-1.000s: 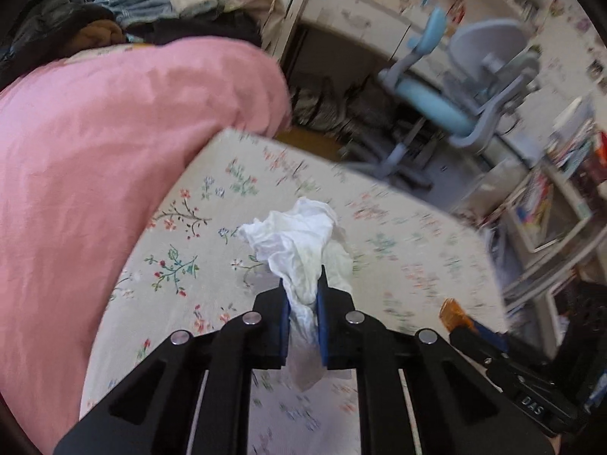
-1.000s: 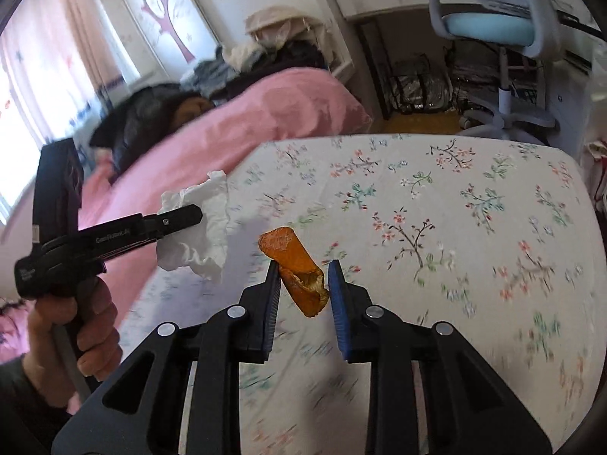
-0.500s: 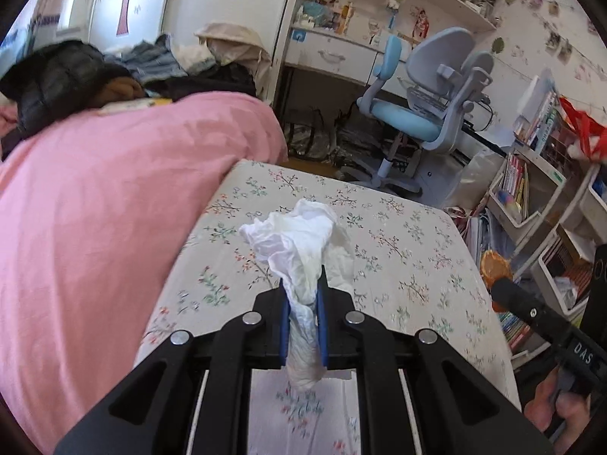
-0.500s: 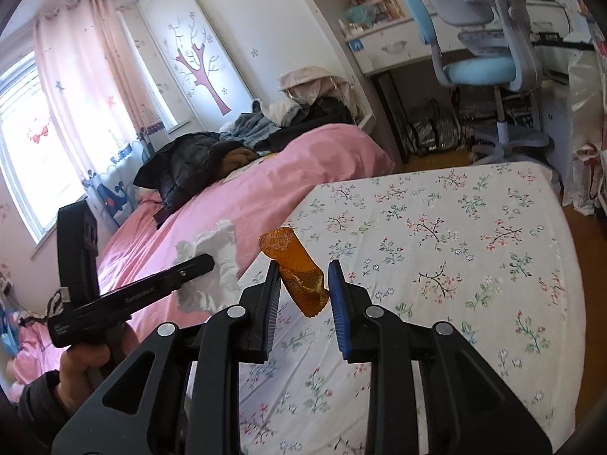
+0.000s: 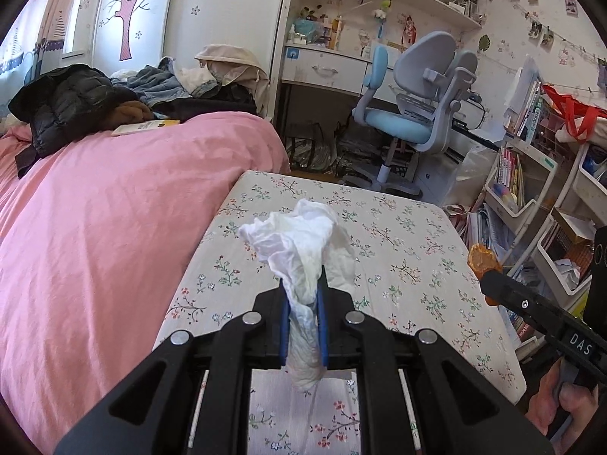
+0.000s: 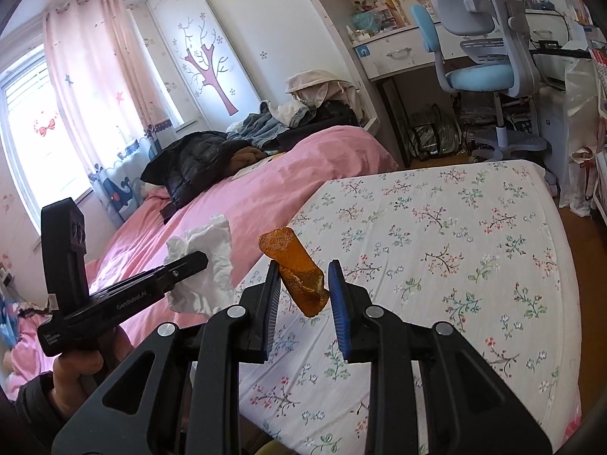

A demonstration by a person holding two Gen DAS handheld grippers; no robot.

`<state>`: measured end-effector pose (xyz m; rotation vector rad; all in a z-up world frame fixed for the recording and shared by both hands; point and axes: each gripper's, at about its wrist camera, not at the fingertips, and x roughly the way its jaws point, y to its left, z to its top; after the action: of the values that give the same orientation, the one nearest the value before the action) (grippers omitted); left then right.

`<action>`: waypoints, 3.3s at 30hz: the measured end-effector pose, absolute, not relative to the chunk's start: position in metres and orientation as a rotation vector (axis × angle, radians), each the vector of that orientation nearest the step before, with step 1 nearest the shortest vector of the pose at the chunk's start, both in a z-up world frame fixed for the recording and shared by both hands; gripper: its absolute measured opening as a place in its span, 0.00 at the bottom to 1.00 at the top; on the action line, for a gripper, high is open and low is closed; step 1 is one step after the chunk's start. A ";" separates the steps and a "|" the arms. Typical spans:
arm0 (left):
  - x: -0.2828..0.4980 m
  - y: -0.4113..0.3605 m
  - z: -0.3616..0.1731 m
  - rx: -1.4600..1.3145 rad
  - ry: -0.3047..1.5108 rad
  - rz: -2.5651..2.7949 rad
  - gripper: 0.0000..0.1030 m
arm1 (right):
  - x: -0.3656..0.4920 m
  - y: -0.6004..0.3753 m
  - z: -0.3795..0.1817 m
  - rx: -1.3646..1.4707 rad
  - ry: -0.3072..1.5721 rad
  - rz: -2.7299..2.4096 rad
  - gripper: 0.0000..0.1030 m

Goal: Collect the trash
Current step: 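Lift the orange piece with the right gripper while the left gripper lifts the tissue, then carry the orange piece and tissue over the yellow bucket and open both grippers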

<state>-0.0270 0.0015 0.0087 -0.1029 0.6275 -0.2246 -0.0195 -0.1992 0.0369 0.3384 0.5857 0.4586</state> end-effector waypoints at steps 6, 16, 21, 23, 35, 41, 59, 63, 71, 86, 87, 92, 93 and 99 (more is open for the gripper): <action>-0.041 0.000 0.007 -0.095 0.620 -0.228 0.12 | -0.034 -0.195 0.032 0.330 0.595 0.462 0.23; -0.065 0.000 -0.002 -0.084 0.637 -0.227 0.12 | -0.067 -0.182 0.016 0.320 0.640 0.473 0.23; -0.080 0.002 -0.010 -0.089 0.656 -0.223 0.12 | -0.078 -0.177 0.007 0.311 0.670 0.479 0.23; -0.086 0.003 -0.013 -0.091 0.661 -0.222 0.12 | -0.084 -0.173 0.002 0.304 0.688 0.481 0.23; -0.112 0.011 -0.023 -0.113 0.690 -0.225 0.12 | -0.122 -0.160 -0.025 0.290 0.773 0.485 0.23; -0.122 0.011 -0.028 -0.112 0.703 -0.227 0.12 | -0.136 -0.154 -0.035 0.291 0.813 0.492 0.23; -0.143 0.011 -0.041 -0.112 0.750 -0.225 0.12 | -0.151 -0.153 -0.044 0.300 0.846 0.503 0.23; -0.145 0.011 -0.042 -0.110 0.756 -0.226 0.12 | -0.152 -0.152 -0.045 0.300 0.852 0.506 0.23; -0.147 0.011 -0.043 -0.106 0.762 -0.227 0.12 | -0.154 -0.152 -0.046 0.300 0.854 0.507 0.23; -0.152 0.006 -0.047 -0.086 0.782 -0.228 0.12 | -0.158 -0.150 -0.048 0.298 0.861 0.511 0.23; -0.152 0.006 -0.048 -0.085 0.786 -0.229 0.12 | -0.158 -0.149 -0.049 0.298 0.863 0.512 0.23; -0.151 0.004 -0.054 -0.087 0.833 -0.225 0.13 | -0.158 -0.140 -0.068 0.292 0.985 0.500 0.43; -0.151 0.003 -0.056 -0.087 0.849 -0.223 0.18 | -0.157 -0.139 -0.077 0.286 1.026 0.471 0.49; -0.156 0.010 -0.053 -0.116 0.824 -0.187 0.53 | -0.158 -0.152 -0.079 0.336 1.016 0.423 0.52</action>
<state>-0.1556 0.0101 -0.0531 -0.1157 0.8242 -0.1868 -0.1579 -0.1524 -0.0786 0.3361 1.0165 0.4230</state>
